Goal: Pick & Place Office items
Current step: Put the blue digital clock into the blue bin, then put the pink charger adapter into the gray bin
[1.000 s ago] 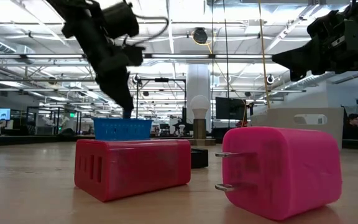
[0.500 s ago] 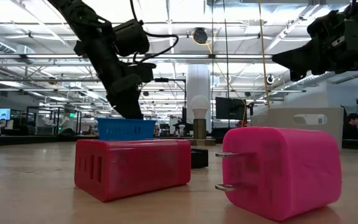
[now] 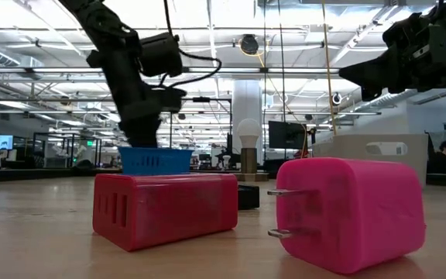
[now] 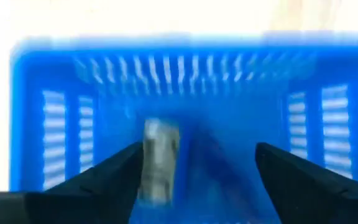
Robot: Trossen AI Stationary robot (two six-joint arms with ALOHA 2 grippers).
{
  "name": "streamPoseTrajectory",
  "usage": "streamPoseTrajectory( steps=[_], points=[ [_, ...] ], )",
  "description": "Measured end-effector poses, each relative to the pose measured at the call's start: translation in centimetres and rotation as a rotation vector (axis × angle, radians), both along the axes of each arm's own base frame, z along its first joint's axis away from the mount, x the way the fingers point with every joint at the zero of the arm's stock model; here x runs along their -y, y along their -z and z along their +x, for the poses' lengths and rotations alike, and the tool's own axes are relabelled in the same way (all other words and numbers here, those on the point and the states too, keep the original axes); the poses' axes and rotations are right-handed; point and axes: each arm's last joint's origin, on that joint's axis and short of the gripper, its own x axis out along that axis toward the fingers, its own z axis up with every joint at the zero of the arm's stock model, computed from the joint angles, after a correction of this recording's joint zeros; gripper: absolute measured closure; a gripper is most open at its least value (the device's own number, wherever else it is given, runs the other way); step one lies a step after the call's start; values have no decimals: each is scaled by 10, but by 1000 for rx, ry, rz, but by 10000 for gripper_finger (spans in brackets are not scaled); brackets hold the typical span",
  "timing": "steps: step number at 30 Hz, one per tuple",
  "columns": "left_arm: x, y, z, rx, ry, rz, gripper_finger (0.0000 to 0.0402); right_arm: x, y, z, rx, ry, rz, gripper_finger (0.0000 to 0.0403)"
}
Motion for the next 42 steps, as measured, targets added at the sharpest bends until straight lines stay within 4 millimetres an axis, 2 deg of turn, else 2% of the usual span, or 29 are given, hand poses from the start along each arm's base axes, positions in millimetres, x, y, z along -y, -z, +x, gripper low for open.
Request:
streamPoseTrajectory(
  steps=[3,6,9,13,17,20,21,25,27,30,34,39,42],
  points=[
    [5,-9,-3,18,14,4,74,0,0,0,0,1,0,403],
    [9,-25,-7,73,40,24,75,0,0,0,-3,1,1,403],
    [17,-54,-15,188,75,76,95,0,0,0,-5,1,3,403],
    [32,-100,-38,348,109,216,163,0,1,0,-7,1,3,403],
    [48,-137,-67,508,145,310,277,0,1,0,-7,2,4,403],
    [53,-157,-87,615,144,331,371,0,1,0,-7,2,4,403],
    [55,-163,-94,644,151,338,385,0,1,0,-7,2,4,403],
    [58,-181,-120,775,167,379,396,0,1,0,-6,2,22,403],
    [58,-182,-132,846,163,405,399,0,1,0,-6,2,28,403],
    [57,-170,-148,888,177,455,399,0,1,0,-6,3,26,403],
    [53,-140,-163,936,139,481,399,0,1,0,-6,5,24,403],
    [54,-96,-172,953,289,403,400,2,1,0,-5,54,31,403],
    [51,-72,-174,972,200,387,400,2,1,0,-5,55,32,403]
  ],
)
